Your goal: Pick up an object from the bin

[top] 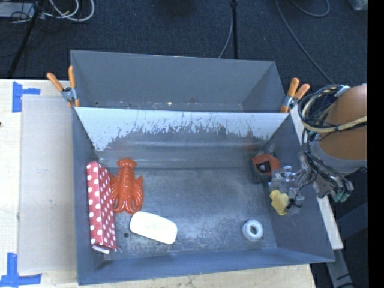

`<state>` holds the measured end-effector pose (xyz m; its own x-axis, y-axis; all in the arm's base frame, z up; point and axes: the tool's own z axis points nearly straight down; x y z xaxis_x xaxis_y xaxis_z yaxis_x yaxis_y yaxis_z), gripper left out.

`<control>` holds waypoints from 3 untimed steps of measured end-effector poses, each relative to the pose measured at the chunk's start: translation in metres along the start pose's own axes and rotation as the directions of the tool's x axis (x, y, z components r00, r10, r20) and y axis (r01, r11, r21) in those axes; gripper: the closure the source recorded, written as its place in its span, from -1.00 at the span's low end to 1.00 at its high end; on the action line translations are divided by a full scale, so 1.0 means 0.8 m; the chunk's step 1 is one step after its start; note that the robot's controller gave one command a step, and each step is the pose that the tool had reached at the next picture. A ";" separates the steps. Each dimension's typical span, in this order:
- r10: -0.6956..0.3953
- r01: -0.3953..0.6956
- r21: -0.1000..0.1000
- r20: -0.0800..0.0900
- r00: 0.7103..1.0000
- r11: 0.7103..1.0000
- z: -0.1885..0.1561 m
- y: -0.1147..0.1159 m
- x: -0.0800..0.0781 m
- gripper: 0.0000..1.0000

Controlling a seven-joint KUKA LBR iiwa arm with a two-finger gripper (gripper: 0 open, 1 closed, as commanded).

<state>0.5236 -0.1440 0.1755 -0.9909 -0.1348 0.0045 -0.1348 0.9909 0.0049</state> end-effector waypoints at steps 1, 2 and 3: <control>-0.018 0.018 -0.001 -0.002 1.000 1.000 0.001 -0.010 0.005 1.00; -0.036 0.036 -0.001 0.000 0.999 0.999 -0.006 -0.004 -0.013 1.00; -0.037 0.037 -0.002 -0.001 0.999 0.999 -0.033 -0.003 -0.007 1.00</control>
Offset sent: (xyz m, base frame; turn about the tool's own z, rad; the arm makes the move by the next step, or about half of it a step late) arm 0.0141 0.0005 0.0068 -0.0415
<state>0.5293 -0.1458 0.2020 -0.9851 -0.1717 0.0057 -0.1717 0.9851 0.0070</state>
